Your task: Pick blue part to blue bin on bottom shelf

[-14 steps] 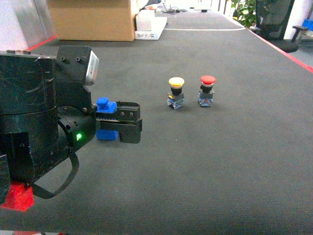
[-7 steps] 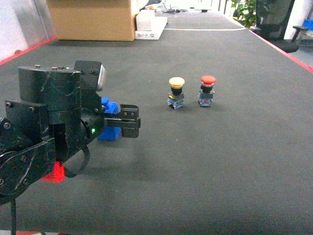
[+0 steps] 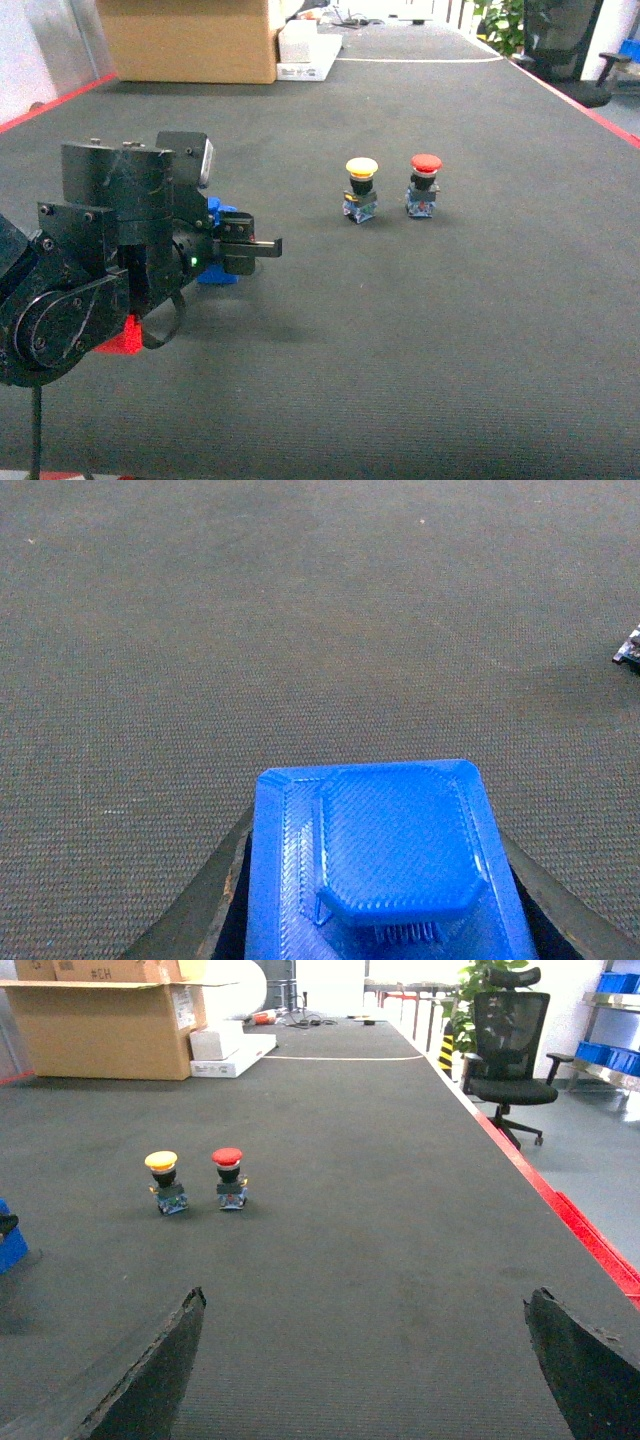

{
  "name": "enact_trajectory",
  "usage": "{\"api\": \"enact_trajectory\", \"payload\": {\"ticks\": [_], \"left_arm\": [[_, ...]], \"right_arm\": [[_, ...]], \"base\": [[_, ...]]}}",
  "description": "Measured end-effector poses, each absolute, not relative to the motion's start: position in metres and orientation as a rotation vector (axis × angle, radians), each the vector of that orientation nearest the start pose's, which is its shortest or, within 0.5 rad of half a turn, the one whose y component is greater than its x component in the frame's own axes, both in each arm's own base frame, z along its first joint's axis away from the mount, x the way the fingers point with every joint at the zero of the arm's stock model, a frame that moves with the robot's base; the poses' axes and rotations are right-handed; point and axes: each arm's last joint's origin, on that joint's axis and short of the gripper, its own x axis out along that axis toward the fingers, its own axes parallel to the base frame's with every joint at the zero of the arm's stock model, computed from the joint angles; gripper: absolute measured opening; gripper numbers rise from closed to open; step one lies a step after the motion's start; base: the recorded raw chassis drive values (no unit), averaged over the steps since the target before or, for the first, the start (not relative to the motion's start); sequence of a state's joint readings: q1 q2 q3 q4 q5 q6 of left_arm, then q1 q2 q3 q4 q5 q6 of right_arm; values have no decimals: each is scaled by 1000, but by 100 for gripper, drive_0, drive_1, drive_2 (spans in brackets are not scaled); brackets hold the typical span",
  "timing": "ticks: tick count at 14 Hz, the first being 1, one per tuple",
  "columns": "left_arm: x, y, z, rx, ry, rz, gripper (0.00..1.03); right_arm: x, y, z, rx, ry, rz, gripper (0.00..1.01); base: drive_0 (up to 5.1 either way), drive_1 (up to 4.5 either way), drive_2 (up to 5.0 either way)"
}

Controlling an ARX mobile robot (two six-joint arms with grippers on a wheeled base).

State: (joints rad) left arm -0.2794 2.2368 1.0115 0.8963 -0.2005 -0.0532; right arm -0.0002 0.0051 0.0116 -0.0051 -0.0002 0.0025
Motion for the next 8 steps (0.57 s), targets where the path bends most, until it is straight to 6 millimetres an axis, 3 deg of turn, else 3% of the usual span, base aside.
{"api": "enact_trajectory", "payload": {"ticks": [4, 6, 8], "left_arm": [[395, -107, 71, 26, 315, -74, 44], [357, -106, 92, 30, 263, -83, 44], [302, -100, 139, 12, 194, -97, 44]], "right_arm": [[97, 0, 167, 2, -2, 0, 98], [97, 0, 167, 2, -2, 0, 98], [97, 0, 167, 2, -1, 0, 98]], "base": [[0, 0, 0], [0, 0, 0], [0, 0, 0]]}}
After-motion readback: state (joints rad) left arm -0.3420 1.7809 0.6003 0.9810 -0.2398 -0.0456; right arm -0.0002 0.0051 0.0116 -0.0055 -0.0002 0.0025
